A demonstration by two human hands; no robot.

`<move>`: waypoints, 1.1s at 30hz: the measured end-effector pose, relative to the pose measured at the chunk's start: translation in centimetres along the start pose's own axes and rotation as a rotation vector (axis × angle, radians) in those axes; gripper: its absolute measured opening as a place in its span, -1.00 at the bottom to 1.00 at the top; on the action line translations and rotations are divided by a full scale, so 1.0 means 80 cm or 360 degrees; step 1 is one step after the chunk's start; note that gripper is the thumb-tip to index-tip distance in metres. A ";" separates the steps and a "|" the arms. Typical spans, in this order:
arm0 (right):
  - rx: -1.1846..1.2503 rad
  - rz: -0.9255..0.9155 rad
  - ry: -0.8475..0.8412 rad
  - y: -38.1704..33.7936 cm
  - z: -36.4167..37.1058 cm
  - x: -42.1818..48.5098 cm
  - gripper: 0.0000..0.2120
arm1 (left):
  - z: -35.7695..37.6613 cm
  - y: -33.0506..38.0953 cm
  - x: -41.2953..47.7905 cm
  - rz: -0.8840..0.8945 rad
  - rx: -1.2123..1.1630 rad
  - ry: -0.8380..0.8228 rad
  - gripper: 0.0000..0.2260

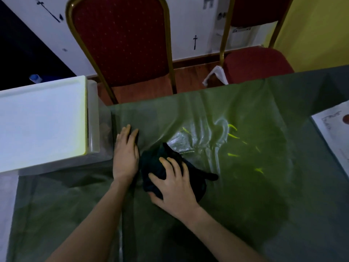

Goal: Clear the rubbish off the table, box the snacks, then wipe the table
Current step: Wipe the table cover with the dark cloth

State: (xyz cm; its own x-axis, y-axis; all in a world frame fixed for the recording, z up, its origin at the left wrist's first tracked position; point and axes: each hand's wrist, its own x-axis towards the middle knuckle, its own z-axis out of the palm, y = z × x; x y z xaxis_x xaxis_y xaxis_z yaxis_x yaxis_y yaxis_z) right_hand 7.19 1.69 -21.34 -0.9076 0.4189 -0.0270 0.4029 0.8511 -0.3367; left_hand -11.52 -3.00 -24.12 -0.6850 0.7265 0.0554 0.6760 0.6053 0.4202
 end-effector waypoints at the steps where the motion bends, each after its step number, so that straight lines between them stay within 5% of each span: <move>1: 0.0000 -0.0008 0.0019 0.002 0.001 0.002 -0.59 | 0.000 -0.001 0.001 0.0008 -0.0003 -0.0007 -0.59; 7: 0.0065 0.0060 0.0091 0.066 -0.032 -0.004 -0.54 | 0.000 -0.005 -0.001 -0.0028 -0.0080 0.0022 -0.59; 16: -0.0134 0.0984 0.0127 0.290 -0.145 -0.118 -0.62 | 0.004 -0.001 0.001 -0.0055 -0.0046 0.0040 -0.60; 21: 0.0052 0.0811 0.0231 0.252 -0.144 -0.084 -0.64 | -0.010 0.017 0.028 -0.0134 0.0099 0.0023 -0.76; 28: 0.0163 -0.0020 0.0171 0.092 -0.081 0.060 -0.58 | 0.012 0.039 0.048 -0.0127 -0.0016 0.0126 -0.66; 33: -0.0067 -0.0072 0.0010 0.066 -0.040 0.096 -0.49 | 0.018 0.031 0.054 -0.0091 -0.0049 0.0178 -0.67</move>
State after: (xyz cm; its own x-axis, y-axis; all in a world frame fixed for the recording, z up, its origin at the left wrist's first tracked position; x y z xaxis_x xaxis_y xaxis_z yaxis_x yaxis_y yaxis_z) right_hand 2.73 10.44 -20.33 -0.9244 0.3814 -0.0065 0.3660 0.8819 -0.2972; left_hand -12.40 2.13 -24.14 -0.7494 0.6491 0.1308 0.6276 0.6333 0.4529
